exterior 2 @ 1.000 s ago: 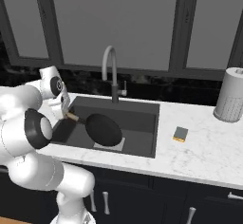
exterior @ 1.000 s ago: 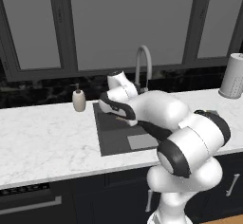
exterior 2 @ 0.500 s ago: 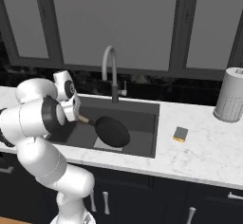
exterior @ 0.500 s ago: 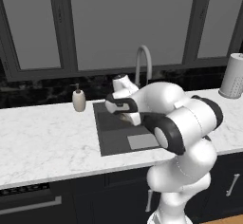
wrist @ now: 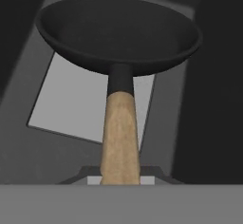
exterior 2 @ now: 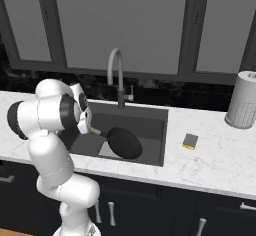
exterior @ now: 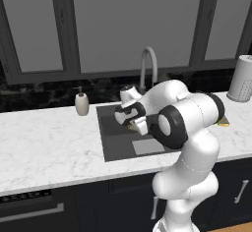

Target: Pick the pan and sponge and place them into the sink. Then turn on the water.

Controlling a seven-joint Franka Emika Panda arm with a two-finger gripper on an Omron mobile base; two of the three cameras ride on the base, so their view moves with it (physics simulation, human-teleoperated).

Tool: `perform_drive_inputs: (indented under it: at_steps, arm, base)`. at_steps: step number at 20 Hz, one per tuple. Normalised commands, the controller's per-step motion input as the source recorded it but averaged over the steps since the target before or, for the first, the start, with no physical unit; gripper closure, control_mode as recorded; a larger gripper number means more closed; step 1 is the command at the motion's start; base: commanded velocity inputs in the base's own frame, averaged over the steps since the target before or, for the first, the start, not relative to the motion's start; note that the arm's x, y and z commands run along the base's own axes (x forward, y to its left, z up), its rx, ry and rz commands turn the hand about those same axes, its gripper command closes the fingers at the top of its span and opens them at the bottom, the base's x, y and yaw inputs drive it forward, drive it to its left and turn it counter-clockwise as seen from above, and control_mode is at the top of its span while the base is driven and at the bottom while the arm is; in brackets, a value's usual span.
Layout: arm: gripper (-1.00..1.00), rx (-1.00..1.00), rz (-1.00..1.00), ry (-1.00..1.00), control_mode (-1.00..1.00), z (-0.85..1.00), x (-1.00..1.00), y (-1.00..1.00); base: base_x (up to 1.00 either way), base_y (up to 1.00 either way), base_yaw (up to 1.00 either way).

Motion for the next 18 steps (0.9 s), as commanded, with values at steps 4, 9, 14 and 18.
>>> perform_drive_inputs:
  at_steps: [4, 9, 14, 18]
  arm:
    - [1.0, -0.01, 0.0, 0.0, -1.0, -0.49, 0.28, -0.01]
    - [1.0, 0.0, 0.0, 0.0, -1.0, -0.48, 0.34, 0.0]
    - [1.0, 0.0, 0.0, 0.0, -1.0, -0.45, 0.34, 0.07]
    - [1.0, 0.0, 0.0, 0.0, -1.0, -0.47, 0.36, 0.14]
  base:
    - [0.0, 0.0, 0.0]
    - [0.0, 0.0, 0.0]
    - [0.0, 0.0, 0.0]
    - [0.0, 0.0, 0.0]
